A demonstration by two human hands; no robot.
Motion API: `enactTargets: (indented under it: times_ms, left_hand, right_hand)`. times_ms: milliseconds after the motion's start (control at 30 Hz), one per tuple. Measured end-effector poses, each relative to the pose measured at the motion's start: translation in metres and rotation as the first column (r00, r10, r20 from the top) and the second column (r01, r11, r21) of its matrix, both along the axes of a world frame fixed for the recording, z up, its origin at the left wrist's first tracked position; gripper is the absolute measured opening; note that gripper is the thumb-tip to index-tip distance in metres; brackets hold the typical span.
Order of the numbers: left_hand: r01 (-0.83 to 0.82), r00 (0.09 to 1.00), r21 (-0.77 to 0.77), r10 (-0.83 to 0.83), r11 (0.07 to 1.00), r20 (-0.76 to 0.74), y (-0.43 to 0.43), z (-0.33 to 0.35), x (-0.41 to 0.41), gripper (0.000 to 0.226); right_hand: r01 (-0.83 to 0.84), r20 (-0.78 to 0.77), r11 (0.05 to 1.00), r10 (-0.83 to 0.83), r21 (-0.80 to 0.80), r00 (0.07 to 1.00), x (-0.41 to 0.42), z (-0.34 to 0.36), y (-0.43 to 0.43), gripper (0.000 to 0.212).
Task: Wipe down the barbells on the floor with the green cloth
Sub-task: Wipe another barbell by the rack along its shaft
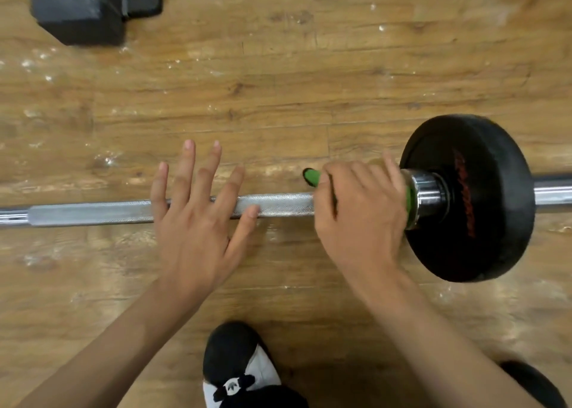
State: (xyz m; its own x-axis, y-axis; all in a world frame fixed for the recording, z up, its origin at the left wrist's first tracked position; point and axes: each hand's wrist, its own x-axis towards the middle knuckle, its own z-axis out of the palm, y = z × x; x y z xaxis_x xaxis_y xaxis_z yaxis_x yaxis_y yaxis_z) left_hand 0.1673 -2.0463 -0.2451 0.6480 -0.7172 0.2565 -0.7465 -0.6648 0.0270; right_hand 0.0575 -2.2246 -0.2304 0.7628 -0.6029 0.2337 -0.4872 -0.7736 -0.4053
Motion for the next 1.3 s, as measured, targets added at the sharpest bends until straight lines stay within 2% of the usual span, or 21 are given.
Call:
enactTargets:
  times_ms: [67, 133, 200, 267, 300, 367, 433, 467, 533, 633, 700, 800, 833, 900, 967, 1033, 1133, 1233, 1300]
  left_hand:
    - [-0.026, 1.0, -0.02, 0.026, 0.999, 0.001, -0.01, 0.0, 0.003, 0.056]
    - [-0.072, 0.997, -0.037, 0.071, 0.997, -0.003, -0.016, 0.001, 0.005, 0.053]
    - [-0.045, 0.999, -0.026, 0.045, 0.999, -0.01, -0.018, 0.002, 0.011, 0.055]
    - [0.0, 0.999, 0.002, 0.0, 1.0, -0.04, -0.016, 0.006, 0.02, 0.058]
    - [0.02, 0.998, -0.002, -0.02, 1.0, -0.061, -0.013, 0.009, 0.025, 0.058]
    - [0.031, 0.994, -0.041, -0.035, 0.999, -0.105, -0.011, 0.012, 0.033, 0.057]
    - [-0.04, 0.993, -0.067, 0.032, 0.997, -0.117, -0.006, 0.013, 0.043, 0.056]
    - [-0.092, 0.991, -0.069, 0.084, 0.993, -0.108, -0.003, 0.013, 0.051, 0.057]
    - [-0.161, 0.985, -0.069, 0.155, 0.985, -0.081, 0.0, 0.015, 0.064, 0.058]
    - [-0.115, 0.993, -0.031, 0.114, 0.993, -0.043, 0.007, 0.014, 0.082, 0.058]
    - [-0.087, 0.996, -0.006, 0.087, 0.996, -0.023, 0.015, 0.01, 0.08, 0.058]
    - [-0.197, 0.98, -0.052, 0.197, 0.979, -0.004, 0.018, -0.001, 0.069, 0.059]
    - [-0.224, 0.975, -0.074, 0.224, 0.972, -0.01, 0.015, -0.003, 0.067, 0.058]
    - [-0.231, 0.973, -0.108, 0.231, 0.967, -0.005, 0.01, -0.006, 0.067, 0.057]
    - [-0.19, 0.981, -0.112, 0.192, 0.975, 0.009, 0.01, -0.007, 0.071, 0.058]
    - [-0.143, 0.989, -0.102, 0.145, 0.984, 0.011, 0.014, -0.007, 0.076, 0.058]
    - [-0.074, 0.997, -0.114, 0.077, 0.991, 0.023, 0.019, -0.011, 0.08, 0.056]
    - [-0.02, 0.994, -0.13, 0.033, 0.991, 0.099, 0.02, -0.017, 0.083, 0.051]
    - [0.0, 0.988, -0.144, 0.022, 0.99, 0.151, 0.02, -0.02, 0.085, 0.049]
  right_hand:
    - [0.148, -0.026, 0.989, -0.148, -0.016, 0.989, 0.007, 0.001, 0.006, 0.029]
    - [0.147, -0.039, 0.989, -0.147, -0.009, 0.988, 0.025, 0.003, 0.021, 0.032]
    - [-0.034, -0.031, 0.999, 0.034, -0.006, 0.999, 0.028, 0.005, 0.015, 0.033]
    - [-0.244, -0.068, 0.97, 0.242, -0.019, 0.968, 0.012, 0.003, -0.012, 0.036]
    - [-0.27, -0.09, 0.963, 0.266, -0.026, 0.96, 0.005, 0.003, -0.024, 0.037]
    - [-0.13, -0.11, 0.991, 0.125, -0.044, 0.986, 0.002, 0.003, -0.024, 0.036]
    - [0.037, -0.106, 0.998, -0.042, -0.042, 0.994, 0.021, -0.001, 0.006, 0.031]
    - [0.05, -0.084, 0.998, -0.052, -0.031, 0.995, 0.033, -0.004, 0.024, 0.028]
    - [-0.069, -0.019, 0.997, 0.069, -0.035, 0.997, 0.046, -0.01, 0.041, 0.025]
    - [-0.298, -0.013, 0.948, 0.299, -0.108, 0.954, 0.033, -0.015, 0.006, 0.027]
    - [-0.214, -0.039, 0.971, 0.211, -0.108, 0.977, 0.012, -0.014, -0.021, 0.031]
    - [0.151, -0.021, 0.988, -0.151, 0.003, 0.988, 0.026, -0.006, 0.003, 0.032]
    - [0.176, -0.02, 0.984, -0.176, 0.032, 0.984, 0.044, -0.004, 0.024, 0.036]
    - [-0.014, -0.007, 0.998, 0.014, 0.065, 1.0, 0.074, -0.001, 0.062, 0.04]
    - [-0.216, -0.001, 0.975, 0.216, 0.047, 0.976, 0.077, -0.003, 0.058, 0.038]
    - [-0.255, -0.007, 0.967, 0.255, -0.01, 0.967, 0.056, -0.01, 0.027, 0.037]
    - [-0.041, 0.02, 0.998, 0.042, -0.057, 0.999, 0.023, -0.017, -0.013, 0.037]
    - [0.238, 0.051, 0.971, -0.238, 0.012, 0.97, 0.044, -0.015, 0.014, 0.025]
    - [0.223, 0.044, 0.973, -0.226, 0.062, 0.973, 0.077, -0.008, 0.05, 0.017]
